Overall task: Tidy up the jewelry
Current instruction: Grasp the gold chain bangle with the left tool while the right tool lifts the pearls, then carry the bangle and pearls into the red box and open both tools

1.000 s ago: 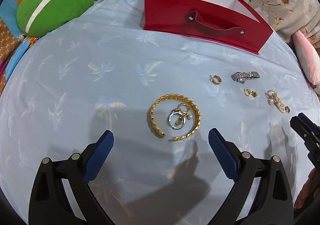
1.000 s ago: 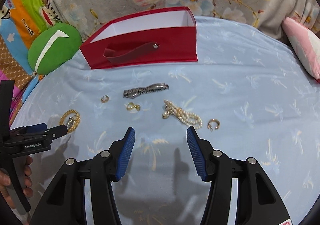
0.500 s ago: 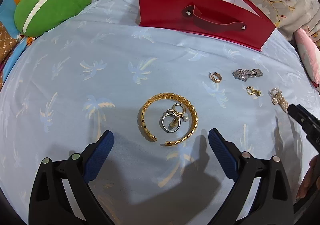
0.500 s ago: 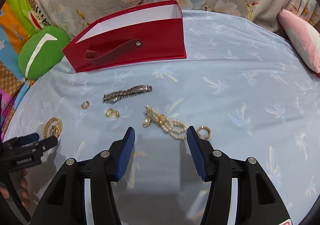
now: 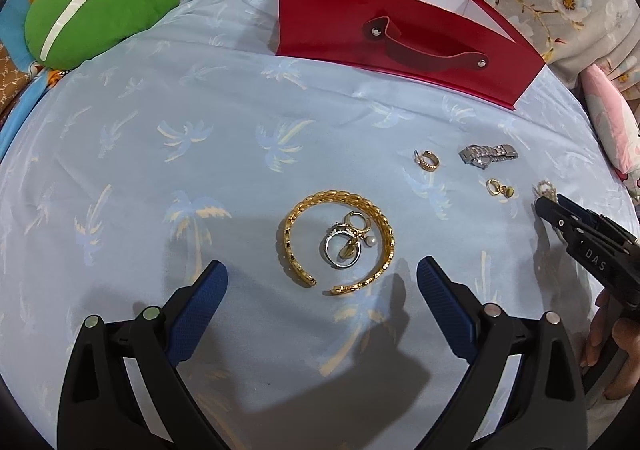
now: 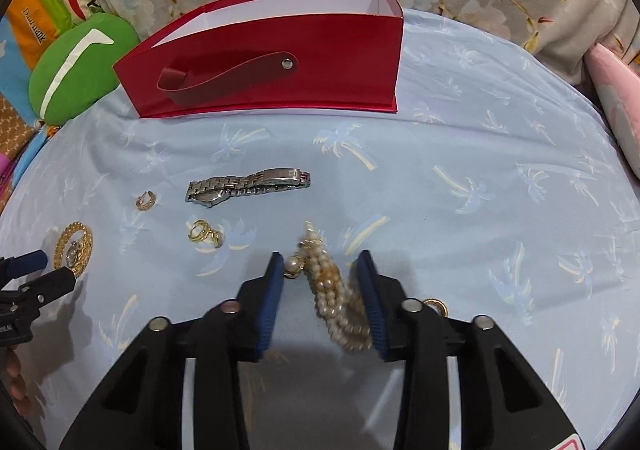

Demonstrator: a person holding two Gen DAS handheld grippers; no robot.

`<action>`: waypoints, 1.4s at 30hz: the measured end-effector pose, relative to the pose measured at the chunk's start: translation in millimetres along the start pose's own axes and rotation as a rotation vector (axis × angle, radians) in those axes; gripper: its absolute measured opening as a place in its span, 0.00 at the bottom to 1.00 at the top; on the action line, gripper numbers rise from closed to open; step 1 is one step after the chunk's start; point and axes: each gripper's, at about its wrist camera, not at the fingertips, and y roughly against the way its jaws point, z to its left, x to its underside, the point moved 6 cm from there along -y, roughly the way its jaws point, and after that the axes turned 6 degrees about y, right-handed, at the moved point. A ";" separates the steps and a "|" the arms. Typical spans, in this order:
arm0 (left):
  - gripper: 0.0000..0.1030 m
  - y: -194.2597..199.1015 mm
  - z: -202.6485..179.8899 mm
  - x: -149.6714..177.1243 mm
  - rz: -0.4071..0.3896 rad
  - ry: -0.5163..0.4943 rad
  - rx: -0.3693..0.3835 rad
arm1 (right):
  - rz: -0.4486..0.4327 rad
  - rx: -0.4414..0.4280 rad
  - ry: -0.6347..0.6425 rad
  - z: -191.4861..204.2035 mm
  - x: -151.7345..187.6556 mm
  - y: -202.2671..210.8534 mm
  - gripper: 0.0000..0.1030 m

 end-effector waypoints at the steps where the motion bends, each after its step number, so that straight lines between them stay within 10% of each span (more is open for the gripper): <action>1: 0.91 -0.4 -0.3 -0.3 -0.003 -0.002 -0.002 | 0.001 -0.001 0.004 1.7 0.4 0.7 0.22; 13: 0.91 -11.3 -11.6 -9.4 -0.042 -0.049 -0.041 | -0.019 -0.022 -0.045 5.1 4.9 13.8 0.12; 24: 0.55 -5.5 -17.4 -10.3 -0.062 -0.072 -0.022 | -0.034 -0.038 -0.074 1.9 5.1 16.8 0.12; 42: 0.55 43.9 -33.4 -21.1 -0.118 -0.075 0.061 | -0.127 -0.082 -0.069 11.7 -11.2 59.1 0.12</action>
